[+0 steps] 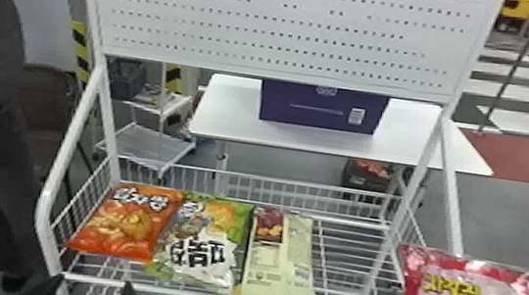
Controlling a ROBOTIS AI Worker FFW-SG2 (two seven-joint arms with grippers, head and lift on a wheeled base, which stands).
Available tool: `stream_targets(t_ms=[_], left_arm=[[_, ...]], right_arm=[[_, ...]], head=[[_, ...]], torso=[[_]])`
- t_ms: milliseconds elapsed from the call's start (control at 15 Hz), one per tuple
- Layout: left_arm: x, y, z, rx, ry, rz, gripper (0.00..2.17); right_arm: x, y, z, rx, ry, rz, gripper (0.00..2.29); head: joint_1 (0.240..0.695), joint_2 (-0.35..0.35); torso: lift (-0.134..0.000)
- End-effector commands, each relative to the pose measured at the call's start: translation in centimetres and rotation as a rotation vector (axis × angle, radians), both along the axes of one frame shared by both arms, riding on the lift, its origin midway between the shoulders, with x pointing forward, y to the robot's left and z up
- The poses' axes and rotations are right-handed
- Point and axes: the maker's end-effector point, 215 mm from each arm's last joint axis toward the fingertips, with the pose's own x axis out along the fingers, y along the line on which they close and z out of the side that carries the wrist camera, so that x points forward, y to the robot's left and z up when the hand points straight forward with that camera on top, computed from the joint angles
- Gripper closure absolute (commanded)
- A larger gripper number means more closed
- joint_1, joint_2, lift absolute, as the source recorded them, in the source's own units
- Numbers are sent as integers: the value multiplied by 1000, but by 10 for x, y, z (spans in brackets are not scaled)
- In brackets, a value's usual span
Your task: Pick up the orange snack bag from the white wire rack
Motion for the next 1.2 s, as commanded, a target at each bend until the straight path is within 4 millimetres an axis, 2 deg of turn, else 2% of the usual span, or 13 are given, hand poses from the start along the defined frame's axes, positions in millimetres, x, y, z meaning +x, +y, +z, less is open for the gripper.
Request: stream_targets(t_ms=[0, 67, 200, 267, 400, 600, 800, 1000, 1133], left_arm=[[36, -26, -16, 31, 19, -44, 137], [53, -40, -23, 51, 29, -64, 137], [86, -51, -15, 56, -3, -70, 137], [106, -53, -19, 74, 13, -71, 137], [142, -44, -22, 82, 27, -55, 137], [181, -19, -34, 94, 79, -21, 137], [206, 4, -57, 137, 151, 8, 137], [215, 27, -77, 151, 197, 29, 140], [217, 36, -81, 153, 206, 40, 140]], right_arm=[[0, 2, -1, 0, 2, 2, 2246], [-1, 2, -3, 0, 7, 2, 2246], [-2, 1, -4, -3, 9, 1, 2246], [-3, 1, -6, -4, 13, 1, 2246], [-3, -1, -8, -8, 18, -1, 2246], [-3, -5, -12, -13, 23, -6, 2246], [-2, -6, -13, -12, 24, -8, 2246], [-2, -7, -18, -12, 32, -10, 2246], [-2, -7, -18, -12, 32, -11, 2246]], head=[[499, 0], [499, 0], [499, 0], [499, 0], [499, 0], [499, 0], [499, 0], [499, 0], [499, 0]], torso=[[0], [0], [0], [0], [0], [0], [0], [0], [0]])
